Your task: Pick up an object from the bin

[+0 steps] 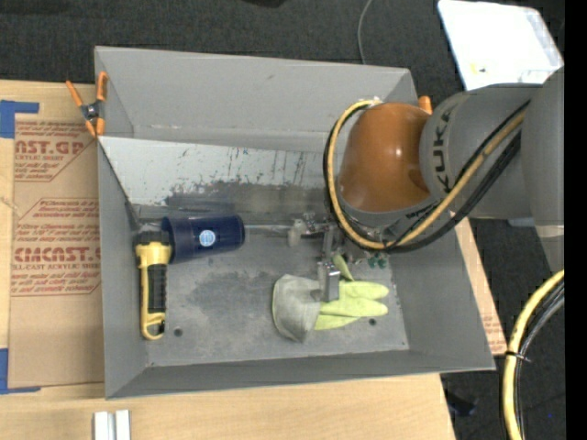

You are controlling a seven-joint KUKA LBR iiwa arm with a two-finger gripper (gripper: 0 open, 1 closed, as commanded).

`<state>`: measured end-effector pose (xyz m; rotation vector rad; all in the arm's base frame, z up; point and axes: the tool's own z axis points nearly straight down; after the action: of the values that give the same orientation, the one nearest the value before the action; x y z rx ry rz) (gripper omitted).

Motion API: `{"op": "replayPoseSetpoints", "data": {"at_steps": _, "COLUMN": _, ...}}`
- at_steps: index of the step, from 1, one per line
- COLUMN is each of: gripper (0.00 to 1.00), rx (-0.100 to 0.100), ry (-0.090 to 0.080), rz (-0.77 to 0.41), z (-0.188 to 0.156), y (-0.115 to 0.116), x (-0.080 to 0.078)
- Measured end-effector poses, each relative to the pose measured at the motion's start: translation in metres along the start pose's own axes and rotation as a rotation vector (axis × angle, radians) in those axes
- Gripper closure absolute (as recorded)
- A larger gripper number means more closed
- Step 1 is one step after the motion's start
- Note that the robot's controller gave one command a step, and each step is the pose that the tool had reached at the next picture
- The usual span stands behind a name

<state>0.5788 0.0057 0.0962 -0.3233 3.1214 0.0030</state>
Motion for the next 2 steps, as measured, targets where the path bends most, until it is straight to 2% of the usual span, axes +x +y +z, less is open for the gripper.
{"op": "replayPoseSetpoints", "data": {"at_steps": 1, "gripper": 0.00, "rx": -0.001, "ry": -0.001, "rz": -0.254, "z": 0.013, "y": -0.030, "x": 0.027}}
{"op": "replayPoseSetpoints", "data": {"at_steps": 2, "gripper": 0.00, "rx": -0.003, "ry": -0.003, "rz": -0.149, "z": 0.024, "y": -0.017, "x": 0.066}}
